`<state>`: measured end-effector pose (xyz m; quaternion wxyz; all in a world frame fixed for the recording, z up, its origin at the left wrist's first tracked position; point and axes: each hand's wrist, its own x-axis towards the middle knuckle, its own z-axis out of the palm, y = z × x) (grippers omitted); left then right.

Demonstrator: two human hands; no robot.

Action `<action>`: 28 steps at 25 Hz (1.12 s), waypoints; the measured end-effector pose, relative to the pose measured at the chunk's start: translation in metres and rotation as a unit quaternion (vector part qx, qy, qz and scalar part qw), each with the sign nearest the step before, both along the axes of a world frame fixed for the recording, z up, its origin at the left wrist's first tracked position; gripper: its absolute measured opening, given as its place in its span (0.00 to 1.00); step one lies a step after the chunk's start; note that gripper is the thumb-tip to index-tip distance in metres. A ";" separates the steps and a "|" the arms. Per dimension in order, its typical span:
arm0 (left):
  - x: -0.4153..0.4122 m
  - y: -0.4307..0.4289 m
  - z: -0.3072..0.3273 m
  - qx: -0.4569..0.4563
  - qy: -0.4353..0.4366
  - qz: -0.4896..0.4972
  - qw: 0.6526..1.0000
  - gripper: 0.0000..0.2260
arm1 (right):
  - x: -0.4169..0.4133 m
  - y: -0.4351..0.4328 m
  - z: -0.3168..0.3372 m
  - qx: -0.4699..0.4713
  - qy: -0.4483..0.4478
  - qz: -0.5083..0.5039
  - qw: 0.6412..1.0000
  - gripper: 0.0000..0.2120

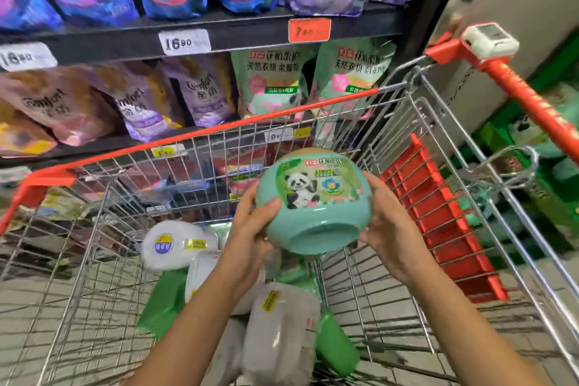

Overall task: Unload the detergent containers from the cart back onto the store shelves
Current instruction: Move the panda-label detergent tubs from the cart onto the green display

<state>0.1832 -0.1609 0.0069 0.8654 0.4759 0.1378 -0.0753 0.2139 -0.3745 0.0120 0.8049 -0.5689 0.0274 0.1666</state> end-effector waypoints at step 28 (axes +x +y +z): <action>-0.079 -0.117 0.093 0.107 -0.289 -0.277 0.910 0.27 | -0.224 -0.048 0.101 -0.073 -0.179 -0.409 0.892 0.24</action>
